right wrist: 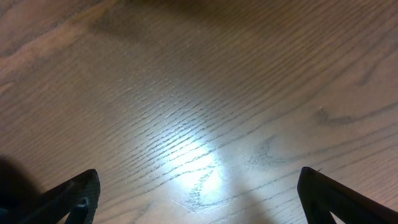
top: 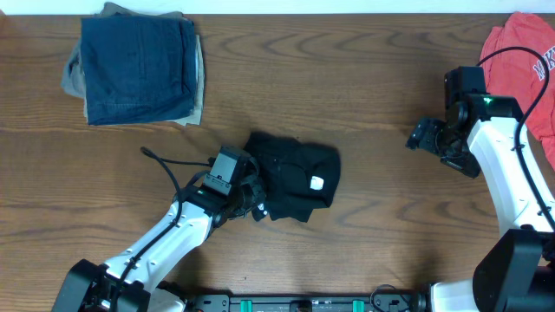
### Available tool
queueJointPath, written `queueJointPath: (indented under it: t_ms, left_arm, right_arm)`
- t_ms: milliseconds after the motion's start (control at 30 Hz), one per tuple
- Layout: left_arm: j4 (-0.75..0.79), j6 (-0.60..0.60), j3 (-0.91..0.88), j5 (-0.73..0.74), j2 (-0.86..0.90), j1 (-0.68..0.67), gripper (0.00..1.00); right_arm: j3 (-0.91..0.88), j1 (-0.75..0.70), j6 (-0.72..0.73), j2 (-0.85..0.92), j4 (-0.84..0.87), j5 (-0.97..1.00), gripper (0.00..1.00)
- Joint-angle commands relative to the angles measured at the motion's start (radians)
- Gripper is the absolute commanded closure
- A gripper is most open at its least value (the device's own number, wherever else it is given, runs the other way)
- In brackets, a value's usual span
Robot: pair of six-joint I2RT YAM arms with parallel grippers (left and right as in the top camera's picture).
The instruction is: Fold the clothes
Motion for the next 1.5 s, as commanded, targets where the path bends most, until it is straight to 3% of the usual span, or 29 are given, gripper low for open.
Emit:
queueJointPath:
  t_ms: [0,200,533,800,1200,1467]
  left_arm:
    - [0.021,0.014,0.017,0.000,0.003,0.004,0.81]
    - [0.060,0.014,0.021,0.099,-0.021,0.005,0.90]
    - [0.081,0.014,0.021,0.118,-0.092,0.005,0.91]
    - [0.084,0.026,0.016,-0.006,-0.053,0.004,0.91]
    - [0.287,0.077,0.016,0.057,-0.011,0.004,0.92]
    - [0.289,0.120,0.014,0.065,0.002,0.004,0.92]
  right_arm:
    - [0.004,-0.003,-0.007,-0.001,-0.001,0.018,0.01]
    - [0.004,-0.003,-0.007,-0.001,-0.001,0.018,0.01]
    - [0.004,-0.003,-0.007,-0.001,-0.001,0.018,0.01]
    - [0.004,-0.003,-0.007,-0.001,-0.001,0.018,0.01]
    - [0.004,-0.003,-0.007,-0.001,-0.001,0.018,0.01]
    - [0.004,-0.003,-0.007,-0.001,-0.001,0.018,0.01]
